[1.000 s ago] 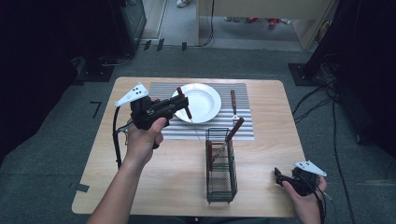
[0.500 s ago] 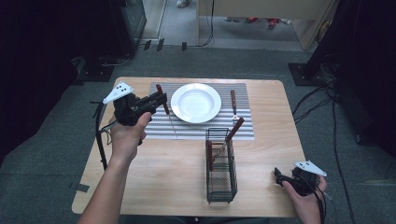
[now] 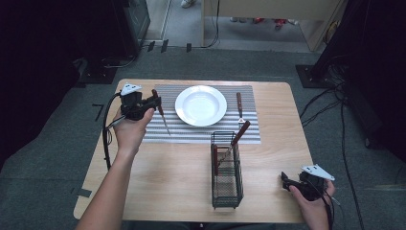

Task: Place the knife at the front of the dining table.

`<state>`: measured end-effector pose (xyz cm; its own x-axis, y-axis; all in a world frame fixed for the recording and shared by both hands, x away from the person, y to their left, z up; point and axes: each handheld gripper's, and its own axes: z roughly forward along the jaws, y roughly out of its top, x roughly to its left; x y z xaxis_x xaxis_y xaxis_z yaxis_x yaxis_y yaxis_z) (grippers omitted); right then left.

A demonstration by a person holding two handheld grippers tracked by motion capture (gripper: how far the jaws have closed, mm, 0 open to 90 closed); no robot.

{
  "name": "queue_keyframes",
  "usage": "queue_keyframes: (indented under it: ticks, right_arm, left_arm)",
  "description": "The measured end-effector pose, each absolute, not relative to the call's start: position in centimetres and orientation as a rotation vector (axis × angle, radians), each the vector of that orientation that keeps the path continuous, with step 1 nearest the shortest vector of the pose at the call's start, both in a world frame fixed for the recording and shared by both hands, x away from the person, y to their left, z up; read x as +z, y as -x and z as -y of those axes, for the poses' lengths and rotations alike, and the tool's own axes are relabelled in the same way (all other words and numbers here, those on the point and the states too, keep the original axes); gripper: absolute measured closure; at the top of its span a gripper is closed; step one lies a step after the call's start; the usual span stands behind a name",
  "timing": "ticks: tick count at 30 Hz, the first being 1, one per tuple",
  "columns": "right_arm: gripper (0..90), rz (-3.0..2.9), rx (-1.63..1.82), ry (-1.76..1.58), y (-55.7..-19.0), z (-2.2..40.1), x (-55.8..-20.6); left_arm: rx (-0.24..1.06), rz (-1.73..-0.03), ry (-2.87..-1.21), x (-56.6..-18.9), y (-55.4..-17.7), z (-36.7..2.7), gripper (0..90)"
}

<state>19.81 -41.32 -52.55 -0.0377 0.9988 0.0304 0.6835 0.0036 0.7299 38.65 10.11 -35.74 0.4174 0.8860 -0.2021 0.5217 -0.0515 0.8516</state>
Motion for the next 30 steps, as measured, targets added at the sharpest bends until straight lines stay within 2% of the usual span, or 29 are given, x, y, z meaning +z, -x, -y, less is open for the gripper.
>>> queue_keyframes:
  ticks: [15,21,30]
  right_arm:
    - [11.3,-1.773,0.8,-1.73,-19.8,41.3,-52.5]
    - [11.3,-1.775,0.801,-1.729,-19.8,41.3,-52.5]
    - [11.3,-1.775,0.802,-1.728,-19.8,41.3,-52.5]
  left_arm:
    - [0.528,-1.353,-1.859,-35.4,-40.5,-9.4,76.3]
    - [0.502,-1.409,-1.93,-35.8,-42.7,-9.1,76.3]
    - [0.463,-1.471,-1.949,-36.9,-47.0,-8.2,76.2]
